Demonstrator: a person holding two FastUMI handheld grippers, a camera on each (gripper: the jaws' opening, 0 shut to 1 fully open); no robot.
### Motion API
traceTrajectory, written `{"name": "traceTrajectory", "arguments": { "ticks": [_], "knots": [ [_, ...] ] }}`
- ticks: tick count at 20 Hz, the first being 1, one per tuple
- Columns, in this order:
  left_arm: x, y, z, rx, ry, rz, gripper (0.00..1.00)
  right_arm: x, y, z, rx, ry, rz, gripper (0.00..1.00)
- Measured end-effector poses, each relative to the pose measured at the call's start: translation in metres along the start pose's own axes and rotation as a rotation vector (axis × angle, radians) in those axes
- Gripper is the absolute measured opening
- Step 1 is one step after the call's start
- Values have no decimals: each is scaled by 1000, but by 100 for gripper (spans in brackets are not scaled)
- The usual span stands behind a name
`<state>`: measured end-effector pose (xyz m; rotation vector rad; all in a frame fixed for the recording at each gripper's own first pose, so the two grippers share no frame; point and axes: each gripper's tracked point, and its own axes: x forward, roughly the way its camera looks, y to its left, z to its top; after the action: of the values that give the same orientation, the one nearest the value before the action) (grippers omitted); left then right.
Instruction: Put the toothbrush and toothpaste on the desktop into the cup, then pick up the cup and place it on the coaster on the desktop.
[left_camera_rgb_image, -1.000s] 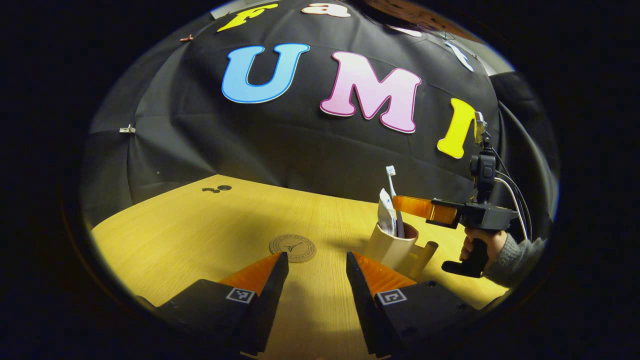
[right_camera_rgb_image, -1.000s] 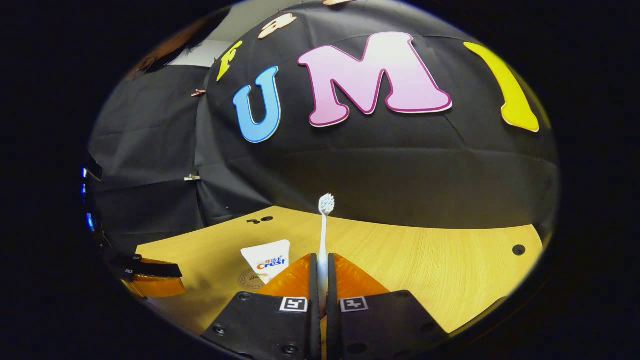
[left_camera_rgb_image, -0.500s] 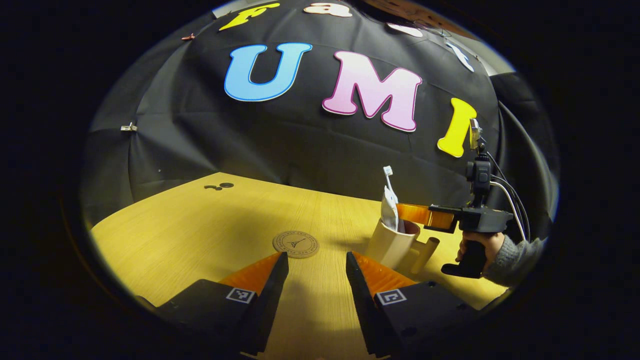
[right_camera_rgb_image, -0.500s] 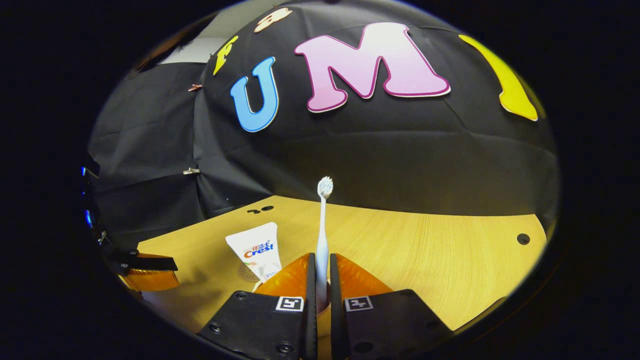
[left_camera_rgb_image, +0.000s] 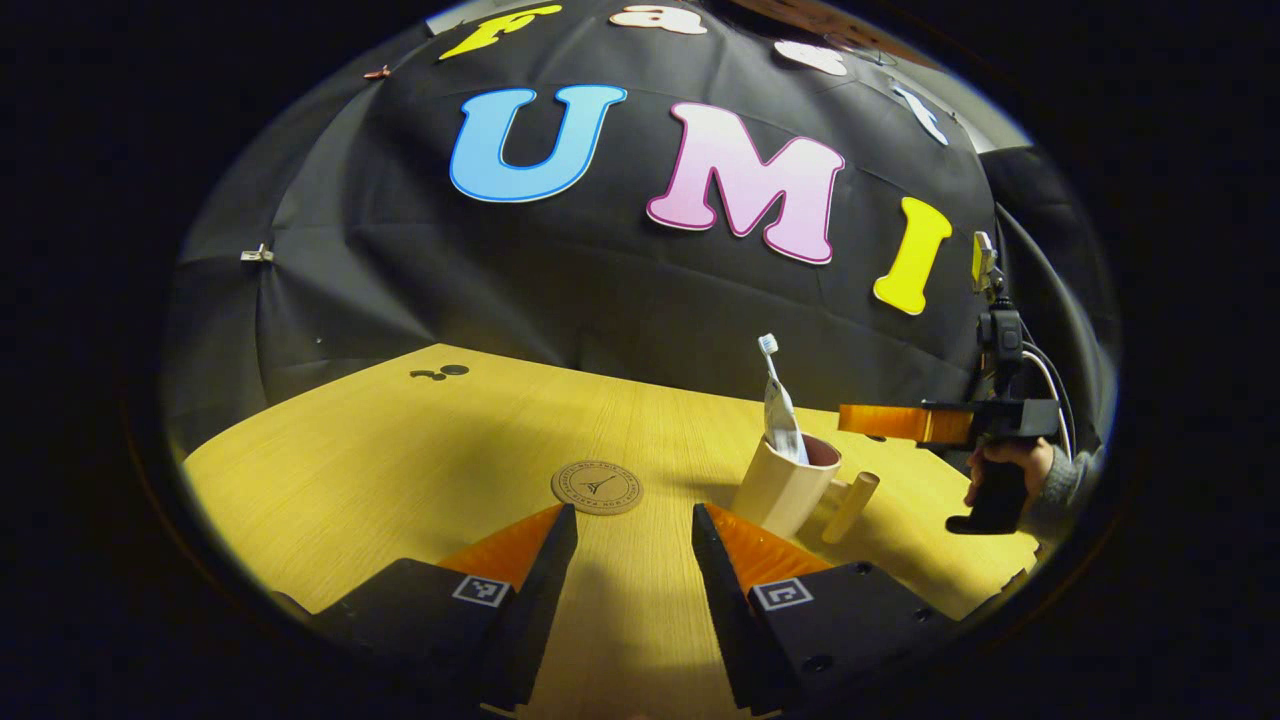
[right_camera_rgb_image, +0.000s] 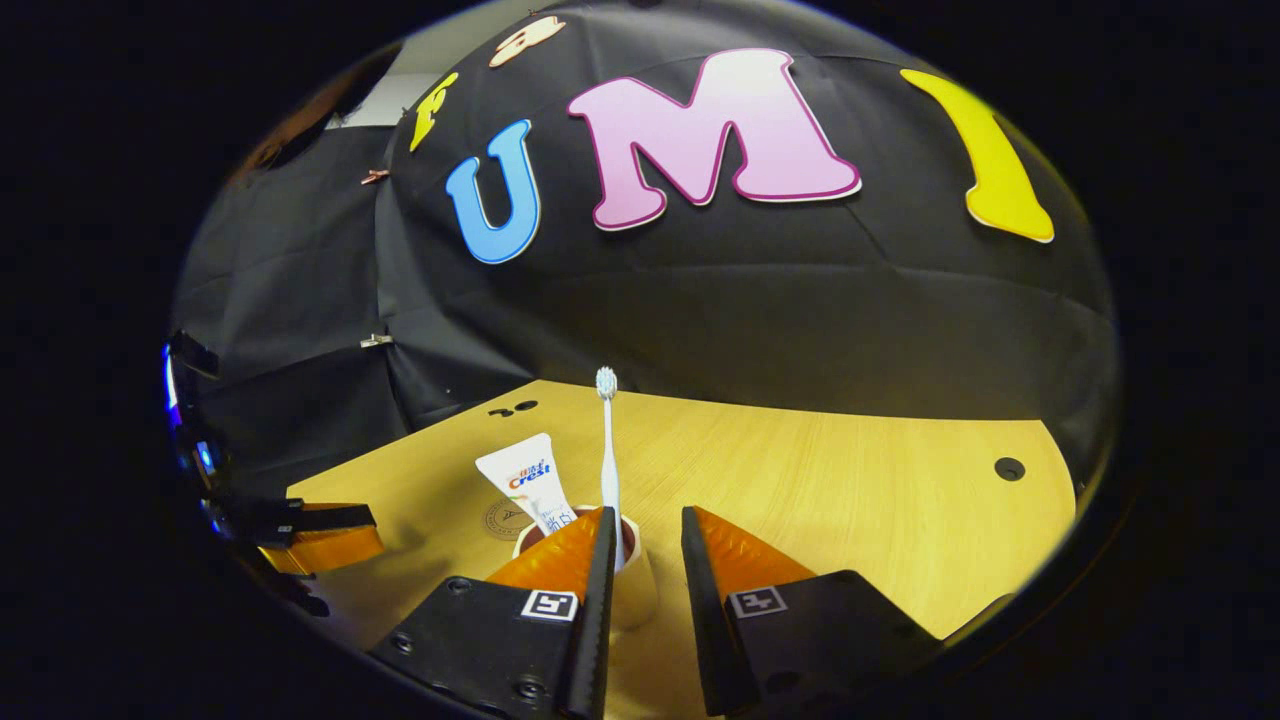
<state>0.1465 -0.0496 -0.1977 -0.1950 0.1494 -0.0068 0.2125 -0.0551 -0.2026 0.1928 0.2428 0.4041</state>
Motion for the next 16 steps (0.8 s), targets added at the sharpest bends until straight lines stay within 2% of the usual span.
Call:
{"name": "traceTrajectory", "arguments": {
  "ticks": [2, 5, 8, 9, 10, 11, 13, 14, 15, 16],
  "knots": [
    [-1, 0, 1, 8, -2, -10, 73, -15, 1, 0, 9, 47, 2, 40],
    [-5, 1, 5, 21, -19, -21, 73, -38, -3, -4, -39, 144, -13, 48],
    [-10, 5, 13, 41, -40, -32, 73, -53, -5, -3, -79, 238, -15, 49],
    [-11, 7, 15, 47, -46, -32, 74, -56, -4, -3, -80, 271, -14, 52],
    [-14, 11, 18, 50, -55, -31, 73, -59, -3, -5, -85, 302, -9, 48],
    [-17, 13, 20, 50, -64, -31, 73, -61, -4, -6, -98, 329, -9, 56],
    [-22, 22, 21, 53, -64, -19, 73, -62, 3, -10, -104, 398, 16, 58],
    [-23, 25, 21, 55, -64, -12, 73, -62, 7, -15, -107, 436, 29, 55],
    [-26, 28, 22, 57, -65, -4, 73, -61, 11, -21, -115, 479, 41, 66],
    [-29, 32, 22, 59, -64, 2, 73, -60, 15, -27, -122, 518, 55, 68]
  ]
}}
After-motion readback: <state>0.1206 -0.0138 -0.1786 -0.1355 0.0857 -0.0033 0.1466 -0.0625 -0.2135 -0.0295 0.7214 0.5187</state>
